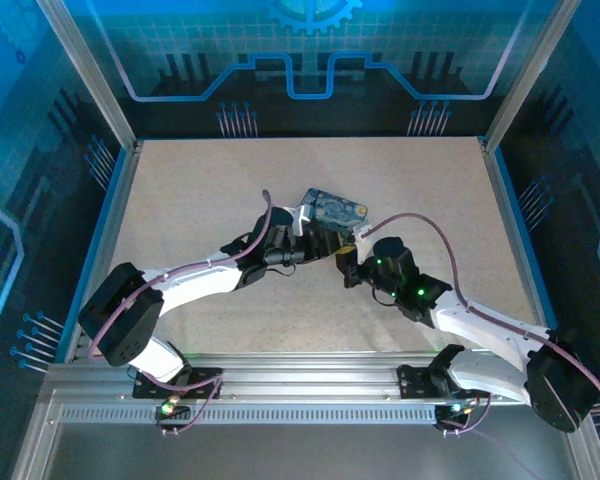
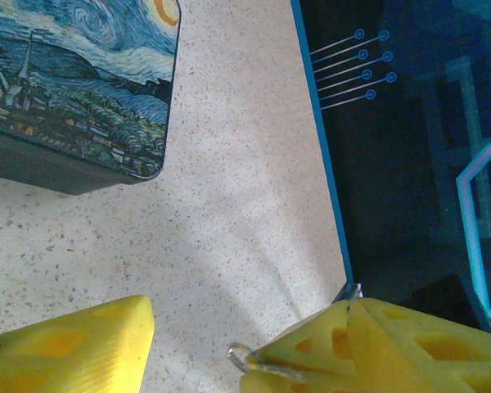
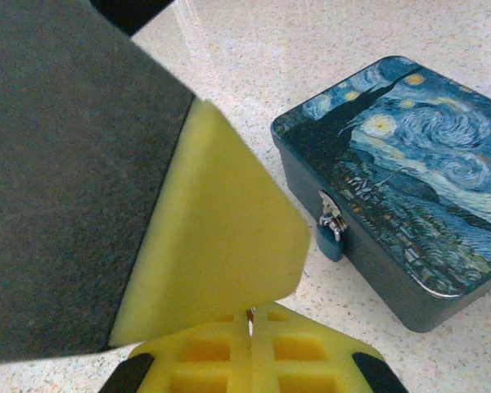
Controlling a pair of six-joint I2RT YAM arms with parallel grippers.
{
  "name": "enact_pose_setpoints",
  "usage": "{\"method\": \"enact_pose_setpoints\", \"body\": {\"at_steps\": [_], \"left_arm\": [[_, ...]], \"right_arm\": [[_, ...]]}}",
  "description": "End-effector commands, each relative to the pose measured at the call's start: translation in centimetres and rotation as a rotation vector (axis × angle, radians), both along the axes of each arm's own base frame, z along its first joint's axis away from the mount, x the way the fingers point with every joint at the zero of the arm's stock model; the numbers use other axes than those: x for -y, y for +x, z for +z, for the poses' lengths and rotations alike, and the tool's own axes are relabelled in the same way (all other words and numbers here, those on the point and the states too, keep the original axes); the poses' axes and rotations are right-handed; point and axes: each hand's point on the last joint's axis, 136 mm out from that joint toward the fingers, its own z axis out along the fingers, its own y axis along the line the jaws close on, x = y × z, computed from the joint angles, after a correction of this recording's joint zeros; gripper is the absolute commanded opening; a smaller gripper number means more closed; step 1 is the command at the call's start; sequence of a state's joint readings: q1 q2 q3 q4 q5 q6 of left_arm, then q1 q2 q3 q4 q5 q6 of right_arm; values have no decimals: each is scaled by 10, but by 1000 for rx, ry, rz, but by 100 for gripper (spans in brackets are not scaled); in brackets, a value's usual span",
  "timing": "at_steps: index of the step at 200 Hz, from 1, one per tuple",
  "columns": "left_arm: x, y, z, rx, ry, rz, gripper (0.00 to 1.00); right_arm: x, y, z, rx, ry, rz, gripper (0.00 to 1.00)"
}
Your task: Unlock a padlock with a key
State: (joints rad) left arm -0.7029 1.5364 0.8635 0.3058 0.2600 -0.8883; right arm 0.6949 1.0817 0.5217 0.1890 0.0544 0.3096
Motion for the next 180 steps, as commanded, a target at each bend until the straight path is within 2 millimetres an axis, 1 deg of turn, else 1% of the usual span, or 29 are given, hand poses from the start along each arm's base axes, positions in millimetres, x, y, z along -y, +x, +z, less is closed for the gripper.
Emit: {"method": "enact_pose_setpoints", "body": {"at_steps": [1, 24, 49, 72, 77, 92, 112, 122, 145, 180], "left_arm": [[7, 4, 20, 59, -20, -18, 65], [-1, 3, 26, 100, 13, -10, 68], [-18, 4, 36, 150, 27, 10, 73], [-35, 4, 47, 197, 8, 15, 76], [-38, 4, 49, 210, 4, 10, 76], [-41, -1, 57, 252, -18, -23, 78], [-39, -8, 62, 287, -33, -78, 77], [-36, -11, 61, 290, -41, -103, 77], [-30, -14, 55, 276, -68, -138, 76], [-21, -13, 48, 253, -99, -168, 70]], "right_arm": [[-13, -4, 4, -4, 21, 67, 0], [-15, -6, 2, -56, 58, 116, 0], [-12, -8, 4, -122, 144, 176, 0], [-10, -11, 11, -188, 262, 254, 0], [-11, -11, 19, -176, 296, 281, 0], [-11, -13, 26, -203, 354, 336, 0], [-14, -16, 32, -225, 392, 398, 0], [-16, -17, 34, -231, 400, 417, 0], [-19, -18, 38, -238, 425, 447, 0], [-22, -16, 39, -252, 439, 456, 0]]}}
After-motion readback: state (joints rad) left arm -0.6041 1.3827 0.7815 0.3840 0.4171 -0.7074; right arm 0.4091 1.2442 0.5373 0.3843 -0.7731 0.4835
